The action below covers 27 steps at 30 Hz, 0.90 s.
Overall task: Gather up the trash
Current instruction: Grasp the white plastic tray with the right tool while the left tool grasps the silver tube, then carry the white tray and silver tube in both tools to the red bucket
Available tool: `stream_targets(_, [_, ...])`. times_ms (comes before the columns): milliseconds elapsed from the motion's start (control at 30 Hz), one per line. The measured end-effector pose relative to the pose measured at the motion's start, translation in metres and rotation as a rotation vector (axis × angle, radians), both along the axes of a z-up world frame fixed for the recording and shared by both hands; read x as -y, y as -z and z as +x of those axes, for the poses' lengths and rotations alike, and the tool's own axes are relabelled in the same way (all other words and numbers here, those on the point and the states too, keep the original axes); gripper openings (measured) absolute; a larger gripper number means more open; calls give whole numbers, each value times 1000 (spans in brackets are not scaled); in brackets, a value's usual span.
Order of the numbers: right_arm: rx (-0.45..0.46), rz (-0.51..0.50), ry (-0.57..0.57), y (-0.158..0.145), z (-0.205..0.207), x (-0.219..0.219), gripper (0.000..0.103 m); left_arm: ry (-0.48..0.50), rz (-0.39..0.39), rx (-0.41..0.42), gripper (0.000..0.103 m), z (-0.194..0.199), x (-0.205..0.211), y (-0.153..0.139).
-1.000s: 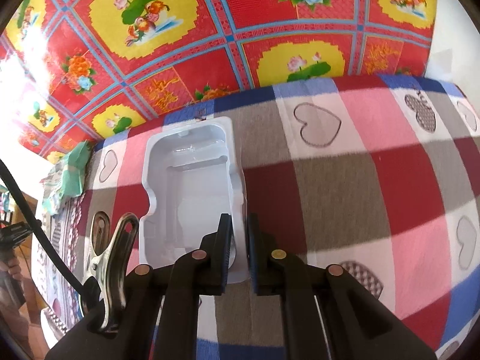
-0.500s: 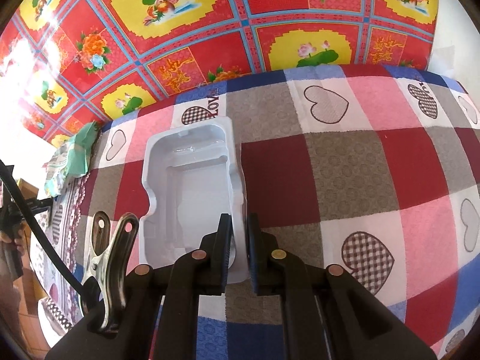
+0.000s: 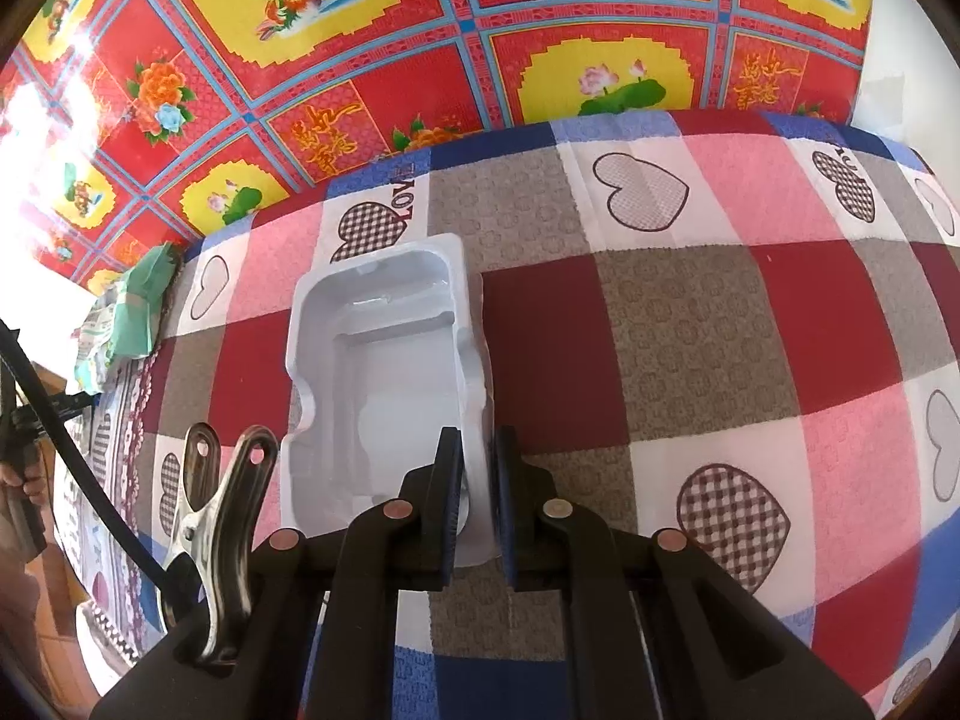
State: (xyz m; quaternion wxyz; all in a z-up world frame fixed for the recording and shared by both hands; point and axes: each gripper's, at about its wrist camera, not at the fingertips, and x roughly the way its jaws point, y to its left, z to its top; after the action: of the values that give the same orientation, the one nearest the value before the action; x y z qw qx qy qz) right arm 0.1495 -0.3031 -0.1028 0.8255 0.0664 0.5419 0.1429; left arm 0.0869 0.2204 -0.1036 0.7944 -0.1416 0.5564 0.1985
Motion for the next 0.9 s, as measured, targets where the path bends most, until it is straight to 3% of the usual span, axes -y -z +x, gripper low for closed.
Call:
stream_targets(500, [11,59,-24,-6,-38,10,12,-12,-47,31,38,-50,59,-18])
stream_targets(900, [36,97,-32,-21,-89,54,12,13,-67,93,38,-96,154,-52])
